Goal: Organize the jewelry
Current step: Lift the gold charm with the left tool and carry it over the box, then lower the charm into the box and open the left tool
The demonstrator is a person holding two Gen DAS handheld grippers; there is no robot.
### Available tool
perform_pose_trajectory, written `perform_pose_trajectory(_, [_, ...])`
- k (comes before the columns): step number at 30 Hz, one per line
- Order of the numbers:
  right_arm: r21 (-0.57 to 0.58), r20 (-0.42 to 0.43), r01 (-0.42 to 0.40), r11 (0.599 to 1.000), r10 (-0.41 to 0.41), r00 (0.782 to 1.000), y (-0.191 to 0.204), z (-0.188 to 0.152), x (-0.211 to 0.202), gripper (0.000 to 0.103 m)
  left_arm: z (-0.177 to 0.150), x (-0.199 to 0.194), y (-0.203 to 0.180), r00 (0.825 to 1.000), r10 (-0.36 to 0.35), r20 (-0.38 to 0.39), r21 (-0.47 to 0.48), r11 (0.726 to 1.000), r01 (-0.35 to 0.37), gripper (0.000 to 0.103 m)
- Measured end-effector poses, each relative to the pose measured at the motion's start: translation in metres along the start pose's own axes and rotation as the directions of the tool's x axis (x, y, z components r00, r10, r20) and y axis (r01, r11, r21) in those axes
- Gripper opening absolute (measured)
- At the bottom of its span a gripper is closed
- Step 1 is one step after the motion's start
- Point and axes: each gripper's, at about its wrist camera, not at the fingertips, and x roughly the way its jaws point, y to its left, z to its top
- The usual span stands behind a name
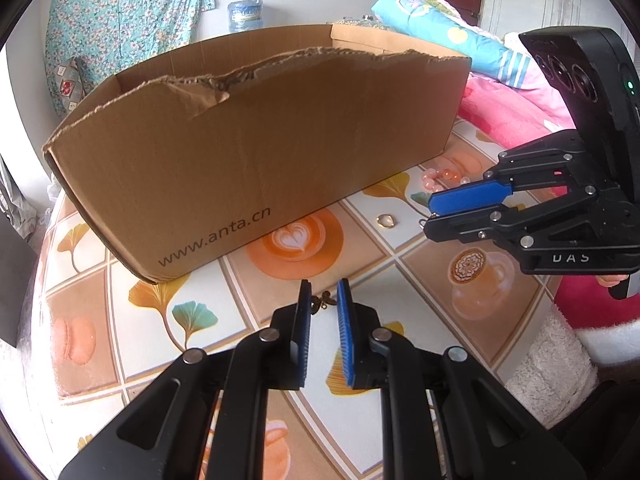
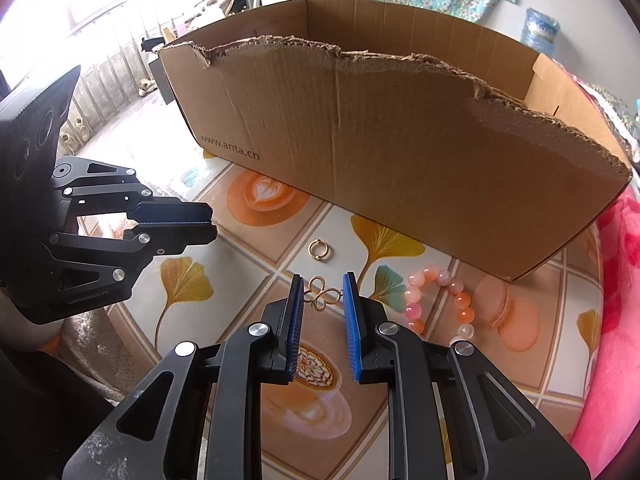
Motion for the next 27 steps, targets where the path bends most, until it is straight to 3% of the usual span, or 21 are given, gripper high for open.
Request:
perform_pose_trajectory(6, [0.017, 0.032, 0.0, 1.0, -0.001, 0.999, -0.003, -0.001, -0.02, 0.018, 0.004, -0.011, -0.005, 1.0, -0.01, 0.028, 0.021, 1.0, 0.009, 0.012])
perform_pose_trajectory(13, [0.016, 0.114, -0.006, 1.0, 0.004, 0.993, -0.006, 0.012, -0.061, 0.018, 0.026, -0.046, -0.003, 0.99, -0.079, 0.118, 0.029, 0.997, 0.076, 0.012])
perform_pose_trajectory(22, [0.016, 0.283, -0.036, 0.999, 0.03, 0.959, -0.033, 0.062, -0.122, 0.018, 0.09, -0.093, 0.016, 0.95, -0.172, 0.261, 0.039, 0.985, 0.167, 0.012])
perform_pose_trajectory(25, [0.036, 0.282, -0.056, 0.998, 0.043, 0.958, -0.046, 0.087, -0.115, 0.018, 0.116, -0.084, 0.027, 0.95, -0.181, 0.254, 0.015, 0.983, 0.183, 0.012])
perform_pose_trajectory(27, [0.057, 0.254, -0.07, 0.996, 0.053, 0.966, -0.059, 0.101, -0.104, 0.018, 0.133, -0.069, 0.035, 0.959, -0.183, 0.215, -0.008, 0.982, 0.189, 0.012])
